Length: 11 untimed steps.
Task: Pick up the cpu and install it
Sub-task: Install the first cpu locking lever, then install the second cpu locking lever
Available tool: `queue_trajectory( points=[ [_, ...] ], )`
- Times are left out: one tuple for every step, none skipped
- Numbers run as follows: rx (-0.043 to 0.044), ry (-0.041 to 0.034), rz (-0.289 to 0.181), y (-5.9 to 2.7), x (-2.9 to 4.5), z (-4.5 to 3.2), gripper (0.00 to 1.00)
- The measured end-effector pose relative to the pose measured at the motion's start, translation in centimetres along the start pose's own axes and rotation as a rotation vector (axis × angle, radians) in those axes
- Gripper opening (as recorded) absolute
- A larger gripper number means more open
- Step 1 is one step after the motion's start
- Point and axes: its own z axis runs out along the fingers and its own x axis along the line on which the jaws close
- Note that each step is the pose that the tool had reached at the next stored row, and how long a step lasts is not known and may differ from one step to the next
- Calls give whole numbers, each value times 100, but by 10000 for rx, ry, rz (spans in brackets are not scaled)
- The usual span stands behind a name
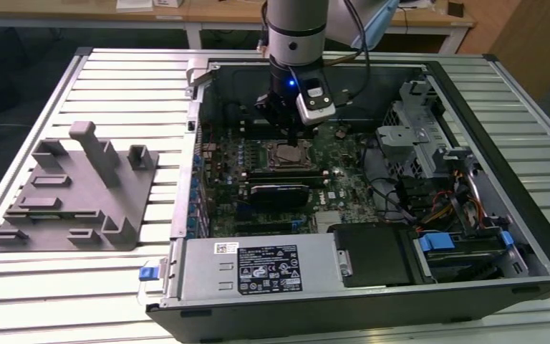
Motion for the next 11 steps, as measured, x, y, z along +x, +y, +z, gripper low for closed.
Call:
queue_trajectory(
  points=[
    [-2, -1, -5, 1, 0, 1, 11],
    [-3, 0, -8, 1, 0, 1, 11],
    [-2, 0, -9, 0, 0, 1, 11],
    [-3, -1, -9, 0, 0, 1, 11],
    [-2, 0, -10, 0, 0, 1, 11],
    [-2, 0, -10, 1, 0, 1, 11],
    [-3, 0, -10, 1, 0, 1, 11],
    [-2, 0, -11, 1, 0, 1, 11],
    [-2, 0, -11, 1, 0, 1, 11],
    [-2, 0, -11, 0, 0, 1, 11],
    [-3, 0, -11, 1, 0, 1, 11]
  ],
)
